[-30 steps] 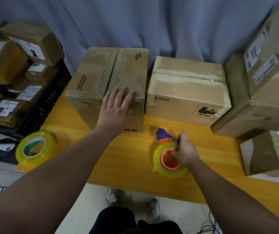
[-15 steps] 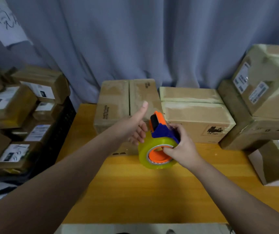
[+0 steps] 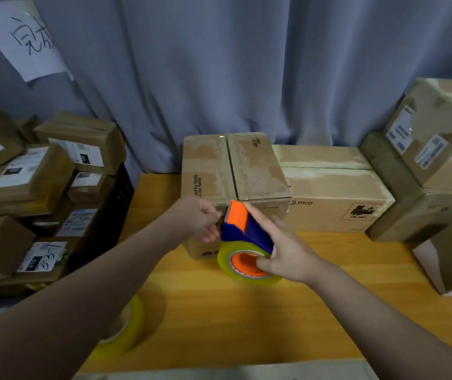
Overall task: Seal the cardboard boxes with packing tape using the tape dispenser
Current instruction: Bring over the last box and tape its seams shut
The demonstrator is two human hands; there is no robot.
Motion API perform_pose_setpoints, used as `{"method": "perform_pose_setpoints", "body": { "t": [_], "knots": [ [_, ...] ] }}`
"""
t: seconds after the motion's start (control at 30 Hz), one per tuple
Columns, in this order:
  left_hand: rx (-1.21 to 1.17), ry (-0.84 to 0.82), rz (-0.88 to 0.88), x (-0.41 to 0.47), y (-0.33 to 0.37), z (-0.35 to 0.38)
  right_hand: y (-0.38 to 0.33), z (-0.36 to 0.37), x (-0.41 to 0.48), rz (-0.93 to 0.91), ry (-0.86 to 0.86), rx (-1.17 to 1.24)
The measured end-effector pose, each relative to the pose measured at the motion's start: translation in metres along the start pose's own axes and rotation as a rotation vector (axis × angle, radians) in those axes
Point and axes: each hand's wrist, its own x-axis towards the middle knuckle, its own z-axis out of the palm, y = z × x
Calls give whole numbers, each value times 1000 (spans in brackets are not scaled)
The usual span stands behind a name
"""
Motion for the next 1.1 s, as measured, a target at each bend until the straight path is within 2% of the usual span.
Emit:
{"method": "perform_pose_setpoints", "body": {
  "t": [0.27, 0.53, 0.63, 0.77, 1.1],
  "knots": [
    [-42, 69, 42, -3, -16, -26, -36, -44, 13, -183, -14, -689],
    [-60, 341, -70, -7, -56, -55, -58, -86, 18, -101, -53, -1104],
    [-17, 493, -80, 0, -59, -49, -84, -85, 37, -135, -24, -1221],
    [17, 637, -44, 5, -67, -49, -109, -71, 59, -126, -81, -1345],
    [101, 695, -94, 14, -93, -57, -136, -47, 85, -51, -226, -1404]
  ]
}}
